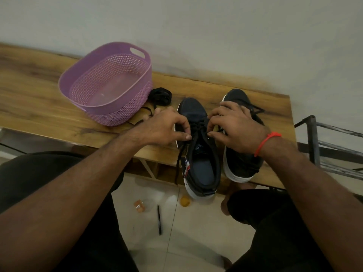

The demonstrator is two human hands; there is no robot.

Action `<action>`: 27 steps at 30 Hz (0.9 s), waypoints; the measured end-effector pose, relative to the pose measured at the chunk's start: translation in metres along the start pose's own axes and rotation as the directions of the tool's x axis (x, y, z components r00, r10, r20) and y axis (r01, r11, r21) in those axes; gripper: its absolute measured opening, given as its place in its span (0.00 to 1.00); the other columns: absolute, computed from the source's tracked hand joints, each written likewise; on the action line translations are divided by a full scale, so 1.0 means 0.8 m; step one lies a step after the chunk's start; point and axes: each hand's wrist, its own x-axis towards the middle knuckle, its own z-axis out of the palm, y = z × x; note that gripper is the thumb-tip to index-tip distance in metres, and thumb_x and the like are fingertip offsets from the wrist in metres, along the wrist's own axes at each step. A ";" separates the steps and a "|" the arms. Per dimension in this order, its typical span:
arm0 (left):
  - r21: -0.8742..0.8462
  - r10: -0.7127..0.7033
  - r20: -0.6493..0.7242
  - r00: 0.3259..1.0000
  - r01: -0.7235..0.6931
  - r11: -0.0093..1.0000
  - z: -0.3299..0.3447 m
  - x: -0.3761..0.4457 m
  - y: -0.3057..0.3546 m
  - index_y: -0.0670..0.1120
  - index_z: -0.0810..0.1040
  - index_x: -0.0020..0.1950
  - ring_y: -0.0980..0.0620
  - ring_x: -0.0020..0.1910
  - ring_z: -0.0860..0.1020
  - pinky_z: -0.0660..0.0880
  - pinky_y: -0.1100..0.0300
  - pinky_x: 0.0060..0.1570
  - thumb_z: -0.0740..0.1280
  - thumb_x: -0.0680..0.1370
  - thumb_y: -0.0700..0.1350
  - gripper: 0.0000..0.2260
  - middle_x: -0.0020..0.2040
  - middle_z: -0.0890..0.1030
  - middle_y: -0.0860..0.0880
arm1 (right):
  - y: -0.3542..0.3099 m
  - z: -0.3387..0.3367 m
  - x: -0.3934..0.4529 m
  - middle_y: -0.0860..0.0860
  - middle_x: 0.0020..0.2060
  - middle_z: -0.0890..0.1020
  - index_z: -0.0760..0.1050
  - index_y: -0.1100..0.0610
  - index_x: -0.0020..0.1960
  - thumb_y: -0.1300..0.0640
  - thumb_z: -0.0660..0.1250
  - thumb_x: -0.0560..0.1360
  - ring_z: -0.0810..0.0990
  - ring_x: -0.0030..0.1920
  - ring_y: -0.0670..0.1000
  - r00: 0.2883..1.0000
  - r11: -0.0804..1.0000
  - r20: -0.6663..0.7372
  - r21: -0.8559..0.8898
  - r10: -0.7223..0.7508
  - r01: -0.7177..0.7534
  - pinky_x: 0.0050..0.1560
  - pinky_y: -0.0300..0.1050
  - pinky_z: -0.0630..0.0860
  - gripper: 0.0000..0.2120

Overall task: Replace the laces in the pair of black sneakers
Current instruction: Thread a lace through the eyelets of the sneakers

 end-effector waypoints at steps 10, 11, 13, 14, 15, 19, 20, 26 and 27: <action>0.054 -0.016 0.039 0.999 0.014 0.998 -0.011 0.002 -0.015 0.60 0.79 0.47 0.55 0.61 0.68 0.65 0.41 0.64 0.70 0.78 0.55 0.02 0.55 0.75 0.62 | 0.024 -0.014 -0.005 0.43 0.61 0.75 0.78 0.41 0.53 0.42 0.65 0.78 0.60 0.72 0.55 0.999 0.998 -0.021 -0.061 0.025 -0.026 0.70 0.61 0.56 0.07; -0.034 -0.001 0.067 0.998 0.003 0.999 -0.009 0.002 -0.012 0.57 0.80 0.48 0.56 0.57 0.74 0.71 0.47 0.60 0.71 0.79 0.52 0.01 0.51 0.78 0.61 | 0.021 -0.011 -0.004 0.42 0.59 0.75 0.78 0.41 0.54 0.42 0.65 0.78 0.62 0.71 0.54 1.000 1.000 -0.024 -0.018 0.016 -0.017 0.70 0.61 0.55 0.07; -0.245 0.020 0.099 0.995 0.005 0.970 -0.005 0.001 -0.005 0.52 0.79 0.52 0.59 0.47 0.80 0.73 0.62 0.45 0.71 0.79 0.46 0.03 0.46 0.82 0.56 | 0.013 -0.005 0.000 0.38 0.54 0.75 0.75 0.42 0.57 0.44 0.65 0.78 0.66 0.69 0.51 1.000 0.997 -0.017 0.077 -0.019 0.020 0.72 0.61 0.53 0.08; -0.315 0.024 0.106 0.994 0.011 0.949 -0.003 0.001 -0.002 0.51 0.78 0.54 0.62 0.42 0.80 0.72 0.66 0.40 0.71 0.79 0.45 0.04 0.43 0.83 0.55 | 0.008 -0.003 0.002 0.37 0.52 0.74 0.74 0.42 0.58 0.46 0.65 0.79 0.69 0.67 0.49 0.999 0.994 -0.014 0.097 -0.038 0.039 0.72 0.62 0.53 0.09; -0.356 0.028 0.112 0.993 0.014 0.934 -0.002 0.001 0.000 0.51 0.78 0.55 0.64 0.38 0.80 0.71 0.69 0.37 0.71 0.80 0.45 0.05 0.41 0.84 0.54 | 0.006 0.000 0.004 0.36 0.51 0.74 0.73 0.43 0.59 0.47 0.65 0.80 0.71 0.65 0.48 0.999 0.994 -0.015 0.101 -0.050 0.051 0.73 0.62 0.53 0.09; -0.446 0.045 0.129 0.991 0.018 0.895 -0.001 -0.003 0.006 0.50 0.76 0.58 0.63 0.34 0.80 0.71 0.70 0.32 0.68 0.82 0.42 0.06 0.40 0.85 0.51 | -0.002 0.003 0.010 0.40 0.44 0.77 0.72 0.44 0.54 0.56 0.64 0.79 0.76 0.52 0.48 0.997 0.989 -0.020 0.128 -0.069 0.071 0.70 0.59 0.61 0.08; -0.469 0.045 0.116 0.992 0.015 0.883 -0.003 -0.003 0.008 0.49 0.77 0.58 0.63 0.33 0.79 0.70 0.70 0.30 0.67 0.82 0.41 0.06 0.40 0.85 0.51 | -0.005 0.001 0.010 0.41 0.40 0.77 0.72 0.44 0.51 0.56 0.64 0.78 0.76 0.47 0.47 0.997 0.984 -0.019 0.157 -0.078 0.080 0.66 0.58 0.65 0.07; -0.548 0.047 0.221 0.974 0.084 0.832 -0.025 -0.021 0.027 0.52 0.85 0.54 0.56 0.47 0.82 0.74 0.59 0.46 0.65 0.83 0.47 0.09 0.47 0.87 0.52 | -0.017 -0.028 0.006 0.47 0.34 0.85 0.82 0.51 0.38 0.55 0.65 0.76 0.82 0.39 0.46 0.984 0.873 0.168 0.468 0.062 -0.135 0.50 0.48 0.79 0.10; -0.603 0.057 0.245 0.968 0.106 0.791 -0.032 -0.027 0.030 0.51 0.86 0.54 0.55 0.48 0.82 0.72 0.55 0.48 0.65 0.83 0.50 0.10 0.50 0.87 0.50 | -0.020 -0.035 0.002 0.49 0.34 0.85 0.83 0.53 0.38 0.55 0.66 0.77 0.83 0.38 0.46 0.980 0.794 0.185 0.583 0.075 -0.171 0.49 0.47 0.79 0.12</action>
